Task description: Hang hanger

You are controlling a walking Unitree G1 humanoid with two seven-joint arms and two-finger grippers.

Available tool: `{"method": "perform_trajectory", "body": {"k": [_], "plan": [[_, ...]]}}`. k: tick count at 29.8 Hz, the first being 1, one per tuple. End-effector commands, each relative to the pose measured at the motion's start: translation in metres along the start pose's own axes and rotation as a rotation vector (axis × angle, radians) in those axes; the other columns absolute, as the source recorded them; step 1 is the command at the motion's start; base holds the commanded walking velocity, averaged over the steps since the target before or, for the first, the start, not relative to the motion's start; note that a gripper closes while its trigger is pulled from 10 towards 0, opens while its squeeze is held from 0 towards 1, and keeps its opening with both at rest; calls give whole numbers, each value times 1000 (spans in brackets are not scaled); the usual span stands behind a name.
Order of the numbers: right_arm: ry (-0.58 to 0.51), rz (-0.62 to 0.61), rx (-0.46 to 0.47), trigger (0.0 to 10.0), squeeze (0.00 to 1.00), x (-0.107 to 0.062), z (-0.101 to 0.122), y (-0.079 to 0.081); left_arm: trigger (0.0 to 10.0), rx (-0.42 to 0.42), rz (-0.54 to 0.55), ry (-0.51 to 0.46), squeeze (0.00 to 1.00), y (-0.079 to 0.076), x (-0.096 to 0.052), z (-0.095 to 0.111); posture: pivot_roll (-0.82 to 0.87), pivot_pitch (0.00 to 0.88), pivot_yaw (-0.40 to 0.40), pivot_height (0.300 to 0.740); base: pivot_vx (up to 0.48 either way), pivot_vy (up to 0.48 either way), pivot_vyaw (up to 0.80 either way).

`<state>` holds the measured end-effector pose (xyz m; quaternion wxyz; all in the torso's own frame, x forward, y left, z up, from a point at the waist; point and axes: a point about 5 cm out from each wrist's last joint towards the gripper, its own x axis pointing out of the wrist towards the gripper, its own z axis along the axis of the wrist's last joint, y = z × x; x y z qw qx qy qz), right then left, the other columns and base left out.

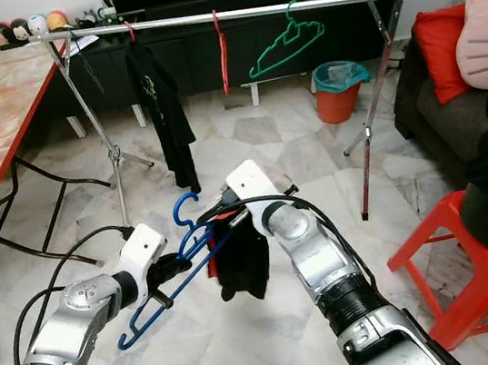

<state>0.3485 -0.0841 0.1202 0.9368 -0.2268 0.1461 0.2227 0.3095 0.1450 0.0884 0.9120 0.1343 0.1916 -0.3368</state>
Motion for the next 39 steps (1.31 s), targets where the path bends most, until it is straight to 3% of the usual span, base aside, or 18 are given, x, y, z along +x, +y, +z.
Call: {"method": "perform_trajectory", "body": {"k": [1,7,16,24,30,36,39], "plan": [[-18,0,-28,10000,0,-2,6,0,10000,19,81,-32,0,13,-4,10,0,0,-2,740,0,0,0],[-9,-30,-23,10000,0,-3,4,-4,10000,44,171,103,0,27,-10,-5,3,0,-2,740,0,0,0],[-3,-72,-16,10000,0,-4,4,-10,10000,5,277,194,0,37,-11,-16,0,0,-1,740,0,0,0],[2,-48,-18,10000,0,-3,3,-4,10000,28,254,132,0,35,-10,-7,2,0,0,740,0,0,0],[25,45,-70,10000,0,-4,-3,7,10000,-1,122,30,0,23,-9,7,2,0,0,740,0,0,0],[61,-7,-104,10000,0,-2,-13,0,10000,36,12,29,0,14,-13,6,5,0,-1,740,0,0,0],[76,-9,-124,10000,0,-2,-17,-2,10000,40,83,33,0,20,-14,5,7,0,-1,740,0,0,0]]}}
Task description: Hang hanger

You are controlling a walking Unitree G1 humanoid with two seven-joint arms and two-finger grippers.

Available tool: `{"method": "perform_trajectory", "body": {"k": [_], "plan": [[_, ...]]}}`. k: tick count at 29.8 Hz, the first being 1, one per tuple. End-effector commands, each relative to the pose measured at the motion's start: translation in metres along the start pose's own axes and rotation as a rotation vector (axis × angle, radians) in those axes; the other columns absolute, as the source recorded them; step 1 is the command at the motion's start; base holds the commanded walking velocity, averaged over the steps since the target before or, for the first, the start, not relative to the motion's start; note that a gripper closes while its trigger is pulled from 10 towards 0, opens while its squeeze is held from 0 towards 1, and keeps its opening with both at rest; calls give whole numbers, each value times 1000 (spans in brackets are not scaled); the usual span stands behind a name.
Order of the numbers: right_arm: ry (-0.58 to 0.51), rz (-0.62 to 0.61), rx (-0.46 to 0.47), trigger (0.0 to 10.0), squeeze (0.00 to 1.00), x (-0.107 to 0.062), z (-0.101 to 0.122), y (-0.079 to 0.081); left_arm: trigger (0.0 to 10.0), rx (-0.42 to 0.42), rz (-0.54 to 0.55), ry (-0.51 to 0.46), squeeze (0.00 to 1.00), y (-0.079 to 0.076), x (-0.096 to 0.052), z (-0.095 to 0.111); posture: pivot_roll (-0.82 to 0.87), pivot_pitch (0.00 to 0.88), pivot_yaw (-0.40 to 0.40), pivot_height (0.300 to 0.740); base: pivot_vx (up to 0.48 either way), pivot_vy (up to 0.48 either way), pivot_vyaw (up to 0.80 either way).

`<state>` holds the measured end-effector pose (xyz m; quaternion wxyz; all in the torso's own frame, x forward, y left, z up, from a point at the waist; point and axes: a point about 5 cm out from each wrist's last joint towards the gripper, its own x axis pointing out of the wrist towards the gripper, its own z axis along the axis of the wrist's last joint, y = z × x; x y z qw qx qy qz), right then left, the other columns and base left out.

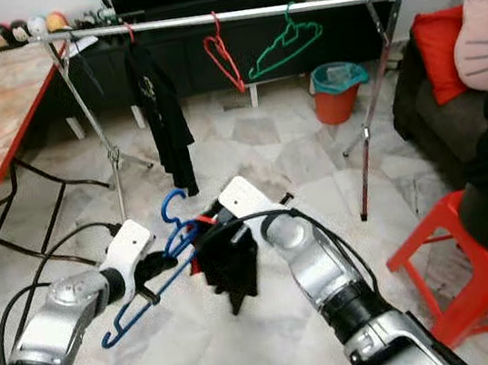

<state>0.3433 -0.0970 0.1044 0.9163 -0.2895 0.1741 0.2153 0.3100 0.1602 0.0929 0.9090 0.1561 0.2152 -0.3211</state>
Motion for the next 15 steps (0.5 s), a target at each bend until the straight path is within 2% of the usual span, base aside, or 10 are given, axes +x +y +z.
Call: {"method": "perform_trajectory", "body": {"k": [1,5,8,10,15], "plan": [[-15,3,-10,10000,0,0,4,0,10000,16,71,-32,0,10,-4,6,9,0,-3,740,0,0,0],[-21,10,-12,10000,0,-1,7,1,10000,1,118,-34,0,15,-3,8,6,0,0,740,0,0,0],[-30,14,-12,10000,0,-1,9,2,10000,-9,75,-43,0,11,-2,10,6,0,0,740,0,0,0],[-38,17,-12,10000,0,-1,11,4,10000,1,-12,-55,0,1,-3,11,5,0,1,740,0,0,0],[-55,30,-11,10000,0,-1,15,6,10000,5,-93,-76,0,-8,-4,12,5,0,1,740,0,0,0]]}}
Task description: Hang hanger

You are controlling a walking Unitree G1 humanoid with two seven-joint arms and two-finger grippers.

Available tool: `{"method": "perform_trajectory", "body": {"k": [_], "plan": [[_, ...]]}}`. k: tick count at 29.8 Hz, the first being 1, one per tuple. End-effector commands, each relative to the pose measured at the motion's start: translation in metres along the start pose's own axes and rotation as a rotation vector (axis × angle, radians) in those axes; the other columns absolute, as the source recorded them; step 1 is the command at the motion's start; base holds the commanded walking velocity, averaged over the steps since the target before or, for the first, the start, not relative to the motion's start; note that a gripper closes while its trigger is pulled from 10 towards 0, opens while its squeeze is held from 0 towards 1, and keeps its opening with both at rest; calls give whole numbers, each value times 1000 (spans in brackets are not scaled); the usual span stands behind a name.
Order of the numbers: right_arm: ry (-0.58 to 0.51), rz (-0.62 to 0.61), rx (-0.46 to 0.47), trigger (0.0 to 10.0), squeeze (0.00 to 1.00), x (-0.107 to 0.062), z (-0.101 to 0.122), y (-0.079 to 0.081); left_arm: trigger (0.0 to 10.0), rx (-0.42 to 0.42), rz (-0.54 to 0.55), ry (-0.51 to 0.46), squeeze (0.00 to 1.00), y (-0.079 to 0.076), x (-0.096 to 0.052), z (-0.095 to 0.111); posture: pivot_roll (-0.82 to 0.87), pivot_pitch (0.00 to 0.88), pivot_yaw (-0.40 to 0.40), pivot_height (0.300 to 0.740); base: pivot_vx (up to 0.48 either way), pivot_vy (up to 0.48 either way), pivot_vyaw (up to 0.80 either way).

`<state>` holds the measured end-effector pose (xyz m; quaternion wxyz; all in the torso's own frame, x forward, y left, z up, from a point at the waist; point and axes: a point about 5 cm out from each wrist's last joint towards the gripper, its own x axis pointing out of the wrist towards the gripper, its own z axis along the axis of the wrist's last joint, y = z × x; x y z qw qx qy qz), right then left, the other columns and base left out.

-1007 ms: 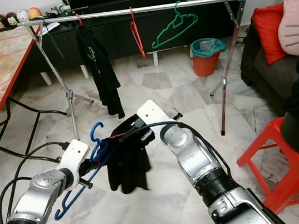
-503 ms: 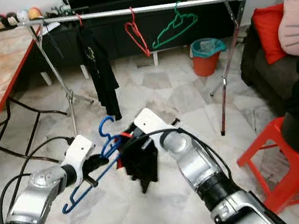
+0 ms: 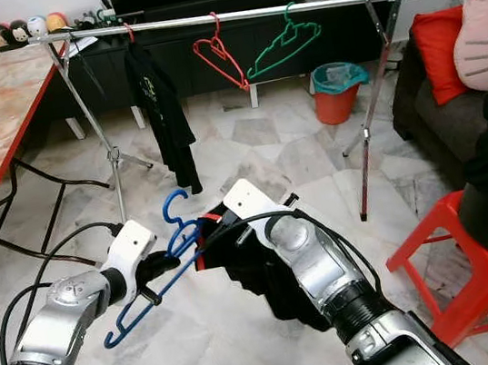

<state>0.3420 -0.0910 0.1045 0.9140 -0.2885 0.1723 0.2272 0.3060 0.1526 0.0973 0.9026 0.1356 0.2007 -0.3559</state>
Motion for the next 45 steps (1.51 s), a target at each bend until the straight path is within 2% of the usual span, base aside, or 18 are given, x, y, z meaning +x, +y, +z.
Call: {"method": "perform_trajectory", "body": {"k": [1,7,13,21,24,30,35,39,45], "plan": [[-50,14,-10,10000,0,-1,12,2,10000,21,-36,-30,0,-3,-3,6,5,0,1,740,0,0,0],[-68,18,-27,10000,0,-1,13,2,10000,24,-104,-29,0,-8,-8,6,7,0,0,740,0,0,0],[-44,-34,-28,10000,0,-1,7,-9,10000,22,-101,3,0,-4,-16,-2,8,0,-2,740,0,0,0],[-36,-70,-52,10000,0,-1,6,-20,10000,22,-182,28,0,-10,-24,-7,10,0,-3,740,0,0,0],[-69,-13,-64,10000,0,0,16,-14,10000,21,-194,26,0,-11,-23,-6,10,0,-3,740,0,0,0],[-90,45,-101,10000,0,0,21,-6,10000,25,-187,33,0,-12,-21,-7,10,0,-2,740,0,0,0],[-118,83,-77,10000,0,-3,30,-1,10000,19,-106,20,0,-5,-15,-4,9,0,-2,740,0,0,0],[-169,179,-67,10000,0,-8,37,11,10000,14,-132,9,0,-8,-12,-3,6,0,0,740,0,0,0],[-208,276,-77,10000,0,-19,44,20,10000,0,-28,-12,0,2,-9,1,3,0,3,740,0,0,0]]}}
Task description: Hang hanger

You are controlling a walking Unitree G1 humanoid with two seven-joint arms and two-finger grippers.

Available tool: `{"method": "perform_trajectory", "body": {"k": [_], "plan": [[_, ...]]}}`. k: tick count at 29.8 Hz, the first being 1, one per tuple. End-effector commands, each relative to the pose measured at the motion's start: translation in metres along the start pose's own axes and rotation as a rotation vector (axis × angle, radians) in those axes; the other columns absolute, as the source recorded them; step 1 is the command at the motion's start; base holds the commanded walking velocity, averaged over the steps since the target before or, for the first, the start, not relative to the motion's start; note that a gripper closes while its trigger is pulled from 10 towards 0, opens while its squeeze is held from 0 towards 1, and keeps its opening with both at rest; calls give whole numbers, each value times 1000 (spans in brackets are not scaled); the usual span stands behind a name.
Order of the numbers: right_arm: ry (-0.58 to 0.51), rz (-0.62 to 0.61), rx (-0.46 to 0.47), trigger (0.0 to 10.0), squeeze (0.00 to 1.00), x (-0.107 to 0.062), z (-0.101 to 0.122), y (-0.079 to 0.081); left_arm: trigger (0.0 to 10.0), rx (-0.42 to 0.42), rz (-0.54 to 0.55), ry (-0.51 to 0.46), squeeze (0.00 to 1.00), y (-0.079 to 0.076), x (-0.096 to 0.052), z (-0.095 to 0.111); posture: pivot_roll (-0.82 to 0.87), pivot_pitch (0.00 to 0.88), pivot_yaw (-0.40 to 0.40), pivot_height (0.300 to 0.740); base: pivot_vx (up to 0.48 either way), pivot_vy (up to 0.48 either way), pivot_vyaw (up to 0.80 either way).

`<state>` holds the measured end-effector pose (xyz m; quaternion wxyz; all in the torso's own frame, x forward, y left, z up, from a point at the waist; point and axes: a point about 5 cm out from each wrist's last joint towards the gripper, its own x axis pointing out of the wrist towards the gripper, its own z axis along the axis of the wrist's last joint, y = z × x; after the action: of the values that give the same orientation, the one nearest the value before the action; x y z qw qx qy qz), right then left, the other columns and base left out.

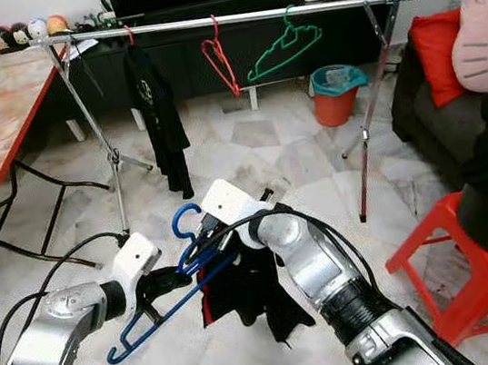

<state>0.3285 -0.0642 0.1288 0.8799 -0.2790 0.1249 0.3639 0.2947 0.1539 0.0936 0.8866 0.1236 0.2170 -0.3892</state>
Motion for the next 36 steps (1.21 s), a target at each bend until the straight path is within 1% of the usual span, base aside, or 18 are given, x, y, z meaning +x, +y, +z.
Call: {"method": "perform_trajectory", "body": {"k": [1,3,5,9,11,12,14,17,21,23,30,36], "plan": [[-55,55,-18,10000,0,-4,13,7,10000,19,86,-37,0,13,-2,9,3,0,3,740,0,0,0],[-57,62,-18,10000,0,-4,14,9,10000,20,106,-40,0,15,-2,9,3,0,3,740,0,0,0],[-66,94,-27,10000,0,-9,18,14,10000,3,204,-66,0,25,0,15,3,0,3,740,0,0,0],[-62,98,-25,10000,0,-11,17,15,10000,-4,227,-88,0,28,0,18,-3,0,3,740,0,0,0],[-27,90,-6,10000,0,-16,10,15,10000,-3,304,-155,0,34,0,28,-3,0,3,740,0,0,0],[-27,90,-6,10000,0,-16,10,15,10000,-3,304,-155,0,34,0,28,-3,0,3,740,0,0,0],[-15,86,3,10000,0,-20,6,16,10000,-7,347,-191,0,38,1,31,-3,0,3,740,0,0,0],[-10,84,16,10000,0,-23,4,17,10000,-17,367,-208,0,40,1,32,-11,0,6,740,0,0,0],[-27,68,51,10000,0,-24,3,17,10000,-36,347,-223,0,38,3,33,-11,0,6,740,0,0,0],[-32,34,49,10000,0,-24,1,15,10000,-32,303,-223,0,32,5,30,-12,0,7,740,0,0,0],[-40,-1,69,10000,0,-24,0,11,10000,-61,288,-255,0,29,6,30,-13,0,8,740,0,0,0],[-61,-37,71,10000,0,-22,3,6,10000,-103,228,-300,0,24,6,33,-9,0,8,740,0,0,0]]}}
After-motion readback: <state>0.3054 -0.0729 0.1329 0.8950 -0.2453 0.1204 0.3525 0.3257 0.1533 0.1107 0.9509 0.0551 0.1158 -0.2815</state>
